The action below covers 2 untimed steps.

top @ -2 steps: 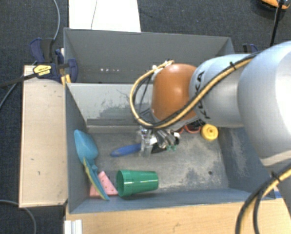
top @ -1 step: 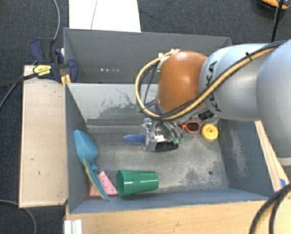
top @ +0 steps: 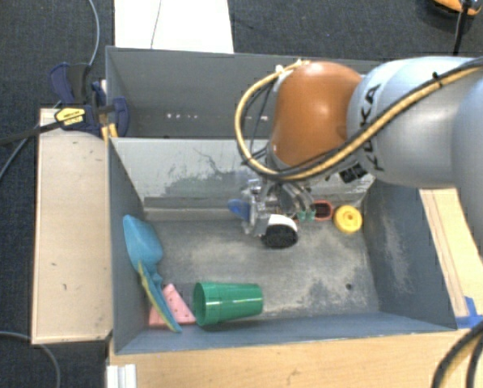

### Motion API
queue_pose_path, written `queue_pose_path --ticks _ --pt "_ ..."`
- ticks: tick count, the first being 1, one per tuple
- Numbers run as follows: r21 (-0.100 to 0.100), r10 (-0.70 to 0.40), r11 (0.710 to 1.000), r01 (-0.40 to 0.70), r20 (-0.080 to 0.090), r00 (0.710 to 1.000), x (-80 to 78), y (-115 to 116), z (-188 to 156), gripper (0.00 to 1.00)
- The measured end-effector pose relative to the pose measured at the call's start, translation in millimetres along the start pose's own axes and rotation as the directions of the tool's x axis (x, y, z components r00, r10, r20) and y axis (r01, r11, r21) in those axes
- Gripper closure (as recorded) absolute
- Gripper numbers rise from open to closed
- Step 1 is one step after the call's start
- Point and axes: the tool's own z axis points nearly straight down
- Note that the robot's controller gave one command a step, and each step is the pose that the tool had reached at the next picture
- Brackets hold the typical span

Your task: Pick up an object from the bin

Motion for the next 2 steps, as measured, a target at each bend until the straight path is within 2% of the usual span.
queue_pose_path --ticks 1,2 --pt "0.000 -0.033 0.999 0.033 -0.015 0.999 3.2 2.0 -26.0 1.00" --pt "-0.001 -0.008 1.000 0.008 0.002 1.000 4.4 7.9 -150.2 1.00"
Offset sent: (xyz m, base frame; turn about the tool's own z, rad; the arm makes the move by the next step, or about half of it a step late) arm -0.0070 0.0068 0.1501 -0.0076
